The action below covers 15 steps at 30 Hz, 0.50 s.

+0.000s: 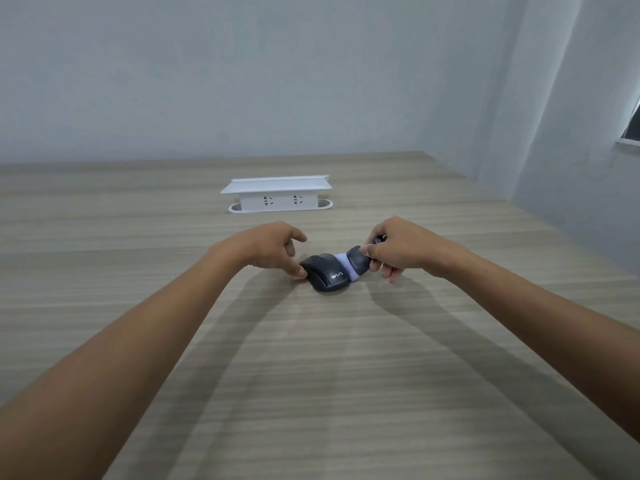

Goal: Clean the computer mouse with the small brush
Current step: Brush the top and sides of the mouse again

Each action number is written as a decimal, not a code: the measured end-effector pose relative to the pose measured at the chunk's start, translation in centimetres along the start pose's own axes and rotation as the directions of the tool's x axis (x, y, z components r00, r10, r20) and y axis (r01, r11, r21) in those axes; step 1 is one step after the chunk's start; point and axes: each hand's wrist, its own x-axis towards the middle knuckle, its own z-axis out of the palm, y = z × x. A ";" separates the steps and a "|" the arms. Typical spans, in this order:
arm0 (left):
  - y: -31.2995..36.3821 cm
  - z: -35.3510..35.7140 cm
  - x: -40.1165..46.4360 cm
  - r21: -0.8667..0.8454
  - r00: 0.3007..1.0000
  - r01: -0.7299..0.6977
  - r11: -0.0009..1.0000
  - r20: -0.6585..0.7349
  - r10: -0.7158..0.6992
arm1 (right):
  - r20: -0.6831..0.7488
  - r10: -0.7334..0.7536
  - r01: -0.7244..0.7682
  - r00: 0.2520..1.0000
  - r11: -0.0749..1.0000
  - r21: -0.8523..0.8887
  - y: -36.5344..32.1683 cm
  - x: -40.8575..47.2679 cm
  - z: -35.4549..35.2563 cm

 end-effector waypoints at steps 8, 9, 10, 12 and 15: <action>1.4 0.4 -0.8 -0.412 0.993 0.111 0.904 0.013 -0.116 | 0.044 0.026 -0.029 0.999 0.997 0.069 -0.8 -0.3 0.3; 1.5 0.5 -0.7 -0.398 0.993 0.115 0.910 0.015 -0.118 | 0.065 0.027 -0.033 0.998 0.996 0.084 -0.9 -0.4 0.3; 1.6 0.5 -0.6 -0.382 0.993 0.117 0.917 0.018 -0.119 | 0.088 0.026 -0.034 0.996 0.995 0.097 -1.1 -0.5 0.4; 1.7 0.4 -0.5 -0.361 0.993 0.115 0.926 0.025 -0.114 | 0.139 0.021 -0.036 0.990 0.994 0.102 -1.4 -0.8 0.3; 1.6 0.4 -0.7 -0.337 0.996 0.091 0.937 0.048 -0.080 | 0.139 0.022 -0.032 0.990 0.997 0.074 -1.4 -1.0 -0.1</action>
